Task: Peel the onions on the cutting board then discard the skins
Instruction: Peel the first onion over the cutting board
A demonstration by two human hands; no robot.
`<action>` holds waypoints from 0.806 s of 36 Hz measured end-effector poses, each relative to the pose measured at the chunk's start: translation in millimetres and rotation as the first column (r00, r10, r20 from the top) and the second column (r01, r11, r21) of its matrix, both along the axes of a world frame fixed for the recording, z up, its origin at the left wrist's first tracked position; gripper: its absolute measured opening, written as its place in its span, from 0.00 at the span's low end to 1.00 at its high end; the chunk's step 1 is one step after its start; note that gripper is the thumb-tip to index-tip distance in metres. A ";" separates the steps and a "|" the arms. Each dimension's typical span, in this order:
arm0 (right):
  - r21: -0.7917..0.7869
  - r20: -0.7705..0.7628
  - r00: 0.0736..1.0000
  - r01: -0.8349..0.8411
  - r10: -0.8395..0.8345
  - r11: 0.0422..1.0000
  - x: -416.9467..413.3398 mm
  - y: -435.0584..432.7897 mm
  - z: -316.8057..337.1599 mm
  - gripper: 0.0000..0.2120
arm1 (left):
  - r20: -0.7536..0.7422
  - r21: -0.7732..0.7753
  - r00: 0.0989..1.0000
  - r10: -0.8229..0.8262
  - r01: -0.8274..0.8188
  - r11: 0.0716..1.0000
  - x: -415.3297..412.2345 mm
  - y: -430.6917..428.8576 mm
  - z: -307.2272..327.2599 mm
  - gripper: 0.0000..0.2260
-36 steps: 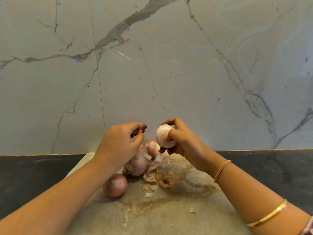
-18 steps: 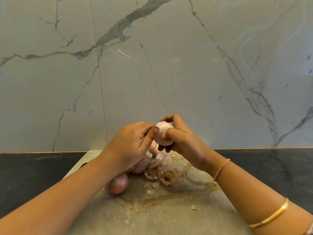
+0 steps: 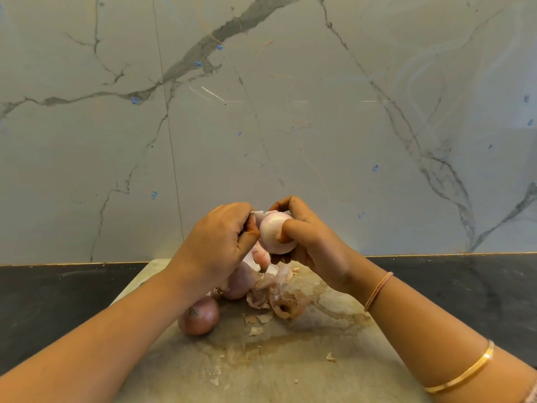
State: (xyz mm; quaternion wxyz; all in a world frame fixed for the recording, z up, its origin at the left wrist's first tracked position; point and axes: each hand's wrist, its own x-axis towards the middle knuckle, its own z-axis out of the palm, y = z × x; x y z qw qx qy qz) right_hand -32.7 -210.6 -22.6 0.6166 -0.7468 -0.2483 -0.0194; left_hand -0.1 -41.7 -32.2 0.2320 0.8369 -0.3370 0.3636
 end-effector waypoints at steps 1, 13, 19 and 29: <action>0.011 -0.009 1.000 -0.001 0.001 1.000 0.3 -0.3 -0.4 0.19 | 0.005 0.002 1.000 0.002 -0.002 1.000 0.4 -0.2 -0.2 0.17; 0.002 -0.052 0.987 0.151 -0.150 0.989 9.6 -3.8 -7.0 0.19 | -0.109 -0.049 0.989 -0.103 0.098 0.994 3.7 -1.0 -6.7 0.17; 0.035 0.036 0.963 0.267 -0.268 0.963 13.8 -5.1 -10.1 0.13 | -0.208 -0.114 0.976 -0.065 0.042 0.993 2.8 -1.3 -6.8 0.16; 0.048 0.070 0.969 0.233 -0.236 0.971 13.0 -7.8 -7.6 0.14 | -0.239 -0.103 0.968 0.081 -0.108 0.989 6.2 7.5 -1.0 0.10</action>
